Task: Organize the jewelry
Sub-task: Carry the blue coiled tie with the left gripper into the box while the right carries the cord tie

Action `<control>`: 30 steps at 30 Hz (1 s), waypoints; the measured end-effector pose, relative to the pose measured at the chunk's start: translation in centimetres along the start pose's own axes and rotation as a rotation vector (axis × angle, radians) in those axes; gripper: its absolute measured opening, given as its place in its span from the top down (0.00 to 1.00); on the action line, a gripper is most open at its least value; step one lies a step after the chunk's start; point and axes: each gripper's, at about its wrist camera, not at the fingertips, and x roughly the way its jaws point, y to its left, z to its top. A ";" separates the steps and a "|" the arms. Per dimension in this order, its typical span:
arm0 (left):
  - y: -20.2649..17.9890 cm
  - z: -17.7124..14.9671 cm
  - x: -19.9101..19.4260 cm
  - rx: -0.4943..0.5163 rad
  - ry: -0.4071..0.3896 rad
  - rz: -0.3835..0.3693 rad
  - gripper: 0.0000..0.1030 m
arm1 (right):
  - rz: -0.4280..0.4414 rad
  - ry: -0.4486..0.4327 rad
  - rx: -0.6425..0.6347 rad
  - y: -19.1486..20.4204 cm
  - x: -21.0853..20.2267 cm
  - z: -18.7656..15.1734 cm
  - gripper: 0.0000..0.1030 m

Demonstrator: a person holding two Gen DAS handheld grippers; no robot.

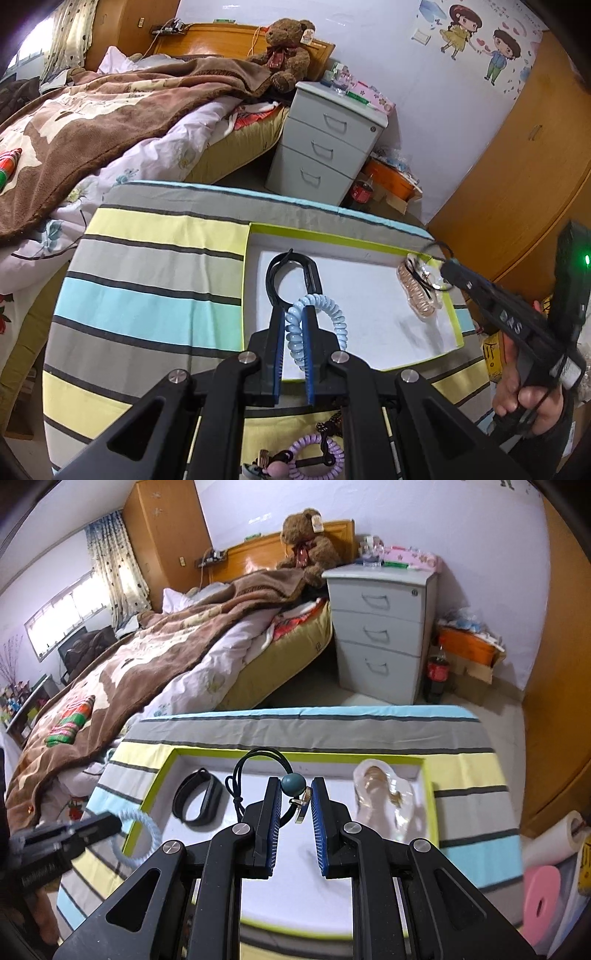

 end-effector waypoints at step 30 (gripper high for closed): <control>0.5 -0.6 6.4 -0.006 0.106 0.061 0.90 | -0.030 0.166 -0.076 1.2 8.3 -0.5 0.83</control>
